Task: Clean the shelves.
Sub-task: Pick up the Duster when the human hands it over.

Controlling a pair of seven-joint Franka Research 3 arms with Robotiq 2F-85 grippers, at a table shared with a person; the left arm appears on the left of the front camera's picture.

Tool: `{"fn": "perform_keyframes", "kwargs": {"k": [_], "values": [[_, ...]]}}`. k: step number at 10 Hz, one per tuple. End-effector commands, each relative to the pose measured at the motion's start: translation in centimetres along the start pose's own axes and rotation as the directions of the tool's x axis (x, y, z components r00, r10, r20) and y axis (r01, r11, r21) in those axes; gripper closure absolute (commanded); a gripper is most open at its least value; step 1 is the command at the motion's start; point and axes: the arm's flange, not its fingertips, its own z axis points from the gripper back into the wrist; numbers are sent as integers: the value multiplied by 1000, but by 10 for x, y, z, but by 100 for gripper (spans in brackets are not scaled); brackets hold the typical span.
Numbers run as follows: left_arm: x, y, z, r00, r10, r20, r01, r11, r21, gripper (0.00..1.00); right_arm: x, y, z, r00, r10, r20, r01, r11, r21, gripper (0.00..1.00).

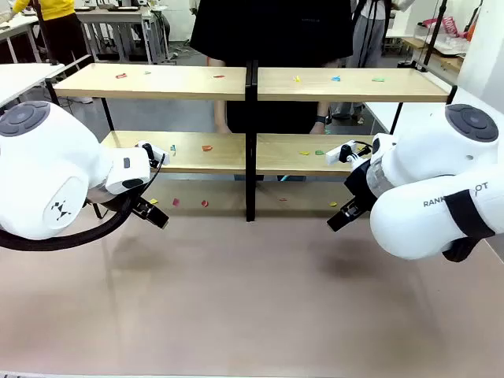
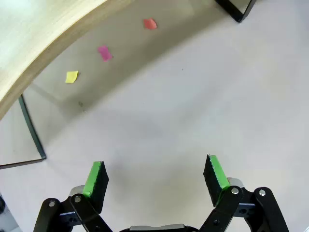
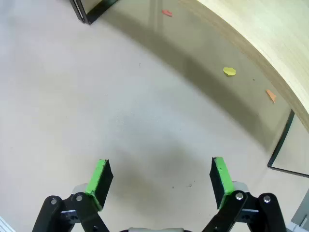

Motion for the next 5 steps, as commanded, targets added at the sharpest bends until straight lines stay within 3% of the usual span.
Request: {"fn": "perform_keyframes", "kwargs": {"k": [1,5], "values": [[0,0,0,1000,0,0,0,1000,0,0,0,0,0,1000,0,0,0,1000,0,0],[0,0,0,1000,0,0,0,1000,0,0,0,0,0,1000,0,0,0,1000,0,0]]}}
